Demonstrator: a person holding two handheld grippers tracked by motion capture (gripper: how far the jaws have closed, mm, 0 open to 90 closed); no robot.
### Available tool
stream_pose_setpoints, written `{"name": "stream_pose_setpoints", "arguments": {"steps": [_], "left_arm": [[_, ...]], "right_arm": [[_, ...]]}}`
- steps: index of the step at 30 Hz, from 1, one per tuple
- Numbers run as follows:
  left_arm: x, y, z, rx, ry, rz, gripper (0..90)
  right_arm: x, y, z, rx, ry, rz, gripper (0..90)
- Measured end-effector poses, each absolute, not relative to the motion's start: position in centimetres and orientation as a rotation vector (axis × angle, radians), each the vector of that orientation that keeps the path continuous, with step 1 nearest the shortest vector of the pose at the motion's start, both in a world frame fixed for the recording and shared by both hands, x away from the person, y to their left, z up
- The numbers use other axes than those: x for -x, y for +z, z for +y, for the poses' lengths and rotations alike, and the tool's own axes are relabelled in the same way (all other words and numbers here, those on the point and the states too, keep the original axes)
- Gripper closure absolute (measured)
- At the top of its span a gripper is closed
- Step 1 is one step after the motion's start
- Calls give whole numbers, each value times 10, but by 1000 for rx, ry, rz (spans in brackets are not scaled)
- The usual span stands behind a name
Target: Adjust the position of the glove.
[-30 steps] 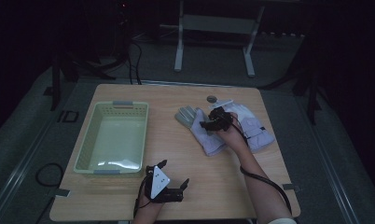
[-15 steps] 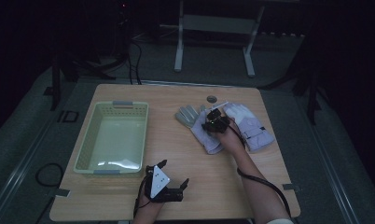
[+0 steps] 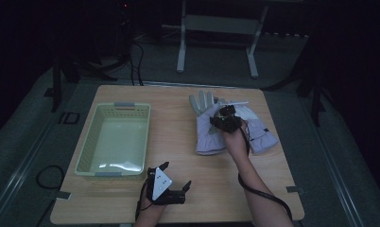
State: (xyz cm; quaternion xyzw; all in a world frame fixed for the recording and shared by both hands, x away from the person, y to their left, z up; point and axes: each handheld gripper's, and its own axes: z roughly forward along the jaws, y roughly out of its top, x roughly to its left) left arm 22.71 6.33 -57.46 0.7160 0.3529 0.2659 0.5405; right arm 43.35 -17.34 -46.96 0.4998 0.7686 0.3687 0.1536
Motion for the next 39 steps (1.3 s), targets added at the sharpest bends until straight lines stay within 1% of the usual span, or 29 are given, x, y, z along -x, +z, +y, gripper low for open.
{"name": "stream_pose_setpoints", "arguments": {"steps": [4, 9, 14, 22, 27, 29, 30, 31, 33, 36, 39], "left_arm": [[-227, -575, 63, -1705, 635, 834, 10], [-227, -575, 63, -1703, 635, 832, 10], [-228, -575, 62, -1699, 629, 847, 10], [-227, -575, 63, -1700, 629, 840, 10], [-227, -575, 62, -1703, 631, 839, 10], [-228, -575, 63, -1700, 627, 843, 10], [-228, -575, 63, -1699, 626, 843, 10], [-228, -575, 63, -1699, 626, 843, 10], [-227, -575, 63, -1700, 627, 839, 10], [-228, -575, 63, -1699, 626, 839, 10], [-228, -575, 63, -1699, 627, 840, 10]], "right_arm": [[-419, -467, -168, -1495, 1038, 2150, 850], [-410, -478, -154, -1542, 1025, 2137, 849], [-413, -498, -140, -1564, 982, 2174, 848], [-425, -529, -136, -1611, 901, 2207, 831], [-427, -532, -134, -1582, 879, 2218, 809], [-427, -531, -135, -1581, 875, 2222, 777], [-427, -529, -136, -1582, 877, 2221, 746], [-426, -526, -136, -1567, 877, 2228, 702], [-425, -519, -139, -1504, 873, 2239, 583], [-424, -507, -149, -1403, 847, 2288, 529], [-422, -496, -163, -1302, 783, 2307, 543]]}}
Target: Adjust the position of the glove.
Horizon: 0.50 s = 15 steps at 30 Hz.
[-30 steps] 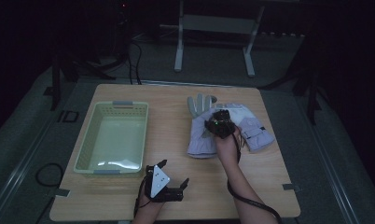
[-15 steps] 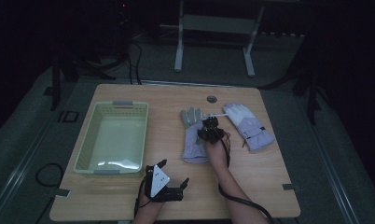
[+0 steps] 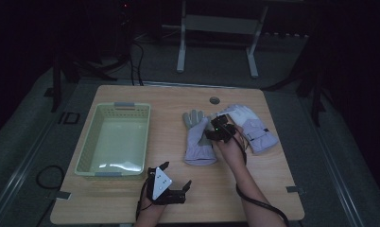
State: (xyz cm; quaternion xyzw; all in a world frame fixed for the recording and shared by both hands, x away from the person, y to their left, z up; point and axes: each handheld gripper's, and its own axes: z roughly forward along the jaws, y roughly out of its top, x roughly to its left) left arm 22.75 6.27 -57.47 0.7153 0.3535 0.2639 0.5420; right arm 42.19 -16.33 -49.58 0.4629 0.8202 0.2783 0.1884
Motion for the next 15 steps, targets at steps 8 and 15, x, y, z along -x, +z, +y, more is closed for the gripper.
{"name": "stream_pose_setpoints", "arguments": {"steps": [8, 15], "left_arm": [[-228, -575, 62, -1697, 628, 842, 10], [-227, -575, 62, -1701, 639, 833, 10]], "right_arm": [[-423, -462, -232, -1187, 825, 2292, 491], [-437, -449, -297, -1155, 823, 2283, 501]]}}
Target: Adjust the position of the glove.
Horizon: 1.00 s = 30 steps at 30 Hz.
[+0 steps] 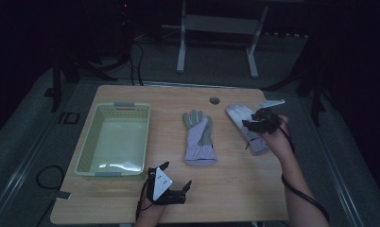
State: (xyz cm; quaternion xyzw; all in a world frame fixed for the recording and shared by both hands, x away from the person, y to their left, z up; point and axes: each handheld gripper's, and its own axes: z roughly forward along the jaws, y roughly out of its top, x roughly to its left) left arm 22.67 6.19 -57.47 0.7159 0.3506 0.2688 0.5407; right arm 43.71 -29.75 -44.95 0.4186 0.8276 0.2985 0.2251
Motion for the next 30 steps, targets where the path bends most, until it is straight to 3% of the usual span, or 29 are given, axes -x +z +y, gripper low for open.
{"name": "stream_pose_setpoints", "arguments": {"steps": [4, 12, 15, 23, 25, 27, 30], "left_arm": [[-226, -575, 62, -1701, 645, 834, 10], [-227, -575, 62, -1703, 641, 832, 10], [-226, -575, 62, -1703, 641, 831, 10], [-226, -575, 61, -1705, 641, 825, 10], [-226, -575, 62, -1706, 638, 828, 10], [-227, -575, 62, -1704, 633, 832, 10], [-227, -575, 62, -1702, 631, 836, 10]], "right_arm": [[-450, -456, -320, -1189, 815, 2298, 437], [-474, -484, -344, -1299, 852, 2288, 487], [-480, -495, -351, -1370, 1026, 2247, 488], [-489, -535, -350, -1430, 885, 2291, 496], [-486, -540, -353, -1406, 927, 2282, 525], [-484, -539, -350, -1384, 906, 2296, 613], [-483, -537, -344, -1387, 859, 2293, 644]]}}
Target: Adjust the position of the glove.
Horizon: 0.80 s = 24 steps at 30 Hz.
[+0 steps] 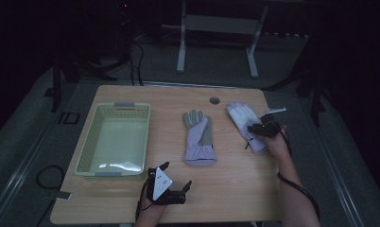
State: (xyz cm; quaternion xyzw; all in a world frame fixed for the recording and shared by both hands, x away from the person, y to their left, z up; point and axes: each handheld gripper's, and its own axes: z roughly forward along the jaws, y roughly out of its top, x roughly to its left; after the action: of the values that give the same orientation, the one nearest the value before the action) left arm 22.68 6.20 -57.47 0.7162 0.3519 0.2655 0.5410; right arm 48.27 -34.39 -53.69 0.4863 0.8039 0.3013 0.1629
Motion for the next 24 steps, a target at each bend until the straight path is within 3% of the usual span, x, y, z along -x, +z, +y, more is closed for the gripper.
{"name": "stream_pose_setpoints", "arguments": {"steps": [7, 14, 24], "left_arm": [[-227, -575, 62, -1703, 630, 839, 10], [-227, -575, 62, -1703, 631, 844, 10], [-227, -575, 61, -1711, 640, 842, 10]], "right_arm": [[-477, -537, -345, -1498, 934, 2228, 751], [-456, -536, -350, -1510, 1063, 2152, 785], [-415, -487, -344, -1524, 1179, 1932, 795]]}}
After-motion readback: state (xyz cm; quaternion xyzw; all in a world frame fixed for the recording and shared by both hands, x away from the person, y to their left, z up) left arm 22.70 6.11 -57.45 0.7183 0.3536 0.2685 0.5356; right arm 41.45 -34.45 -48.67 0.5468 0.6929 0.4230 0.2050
